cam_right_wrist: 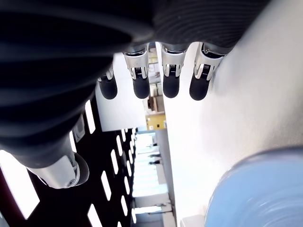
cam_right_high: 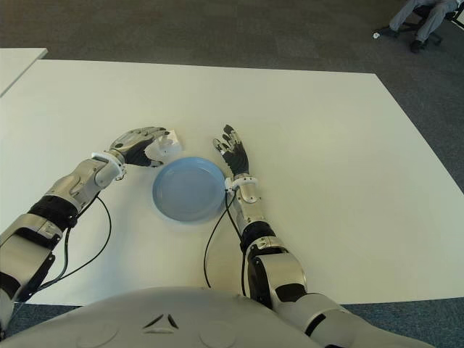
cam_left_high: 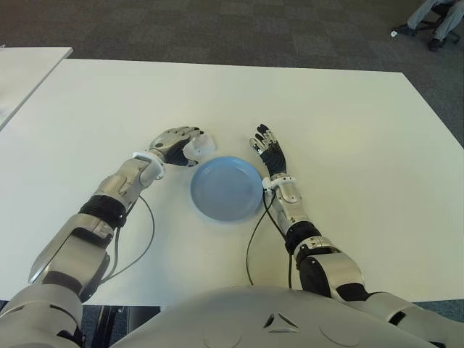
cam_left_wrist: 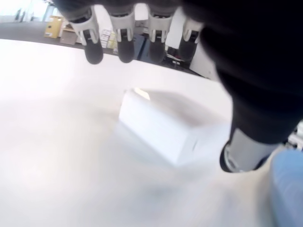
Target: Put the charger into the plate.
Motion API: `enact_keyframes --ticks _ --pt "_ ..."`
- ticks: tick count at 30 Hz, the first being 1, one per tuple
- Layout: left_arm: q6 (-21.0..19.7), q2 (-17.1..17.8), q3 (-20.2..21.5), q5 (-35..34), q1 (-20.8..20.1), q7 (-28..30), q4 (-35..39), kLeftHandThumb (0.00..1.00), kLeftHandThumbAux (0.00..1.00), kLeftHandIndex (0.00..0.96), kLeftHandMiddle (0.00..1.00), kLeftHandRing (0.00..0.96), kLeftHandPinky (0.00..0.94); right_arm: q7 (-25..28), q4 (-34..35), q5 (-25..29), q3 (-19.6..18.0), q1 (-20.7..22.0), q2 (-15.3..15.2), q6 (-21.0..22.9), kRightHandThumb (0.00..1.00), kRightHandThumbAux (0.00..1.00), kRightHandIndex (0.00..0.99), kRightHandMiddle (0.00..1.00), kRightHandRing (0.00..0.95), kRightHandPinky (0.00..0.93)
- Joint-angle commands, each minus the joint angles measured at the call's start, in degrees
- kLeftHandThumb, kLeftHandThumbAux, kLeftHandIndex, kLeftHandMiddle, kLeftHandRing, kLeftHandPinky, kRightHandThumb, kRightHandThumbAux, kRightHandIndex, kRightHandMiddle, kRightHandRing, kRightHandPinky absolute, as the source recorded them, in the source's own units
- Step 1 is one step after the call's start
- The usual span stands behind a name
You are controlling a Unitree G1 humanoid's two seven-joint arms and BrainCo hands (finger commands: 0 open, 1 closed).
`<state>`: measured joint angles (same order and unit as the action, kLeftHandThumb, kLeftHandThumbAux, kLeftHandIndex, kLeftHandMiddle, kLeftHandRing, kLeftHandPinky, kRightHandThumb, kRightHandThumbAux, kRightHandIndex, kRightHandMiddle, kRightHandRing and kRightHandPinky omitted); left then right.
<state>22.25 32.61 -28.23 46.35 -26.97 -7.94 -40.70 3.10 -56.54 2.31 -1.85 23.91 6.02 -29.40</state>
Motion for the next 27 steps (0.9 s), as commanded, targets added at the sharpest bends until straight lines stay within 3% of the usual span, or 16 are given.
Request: enact_keyframes --ticks 1,14,27 --pt "3.19 2.26 -4.76 7.22 -3.54 -4.90 -2.36 0.000 0.705 0.000 0.000 0.000 0.000 0.10 -1.17 -0.61 0.31 -2.23 0.61 1.38 0.000 0.626 0.064 0.076 0.061 0.074" --pt "5.93 5.75 -14.20 19.28 -4.92 -15.37 -4.07 0.000 0.771 0.000 0.000 0.000 0.000 0.11 0.18 -0.31 0.51 -2.79 0.62 1.53 0.000 0.635 0.051 0.071 0.057 0.063" --pt "3.21 9.30 -21.70 28.72 -6.22 -16.41 -3.43 0.000 0.822 0.000 0.000 0.000 0.000 -0.04 1.58 -0.15 0.50 -3.54 0.85 1.80 0.000 0.641 0.042 0.069 0.052 0.055"
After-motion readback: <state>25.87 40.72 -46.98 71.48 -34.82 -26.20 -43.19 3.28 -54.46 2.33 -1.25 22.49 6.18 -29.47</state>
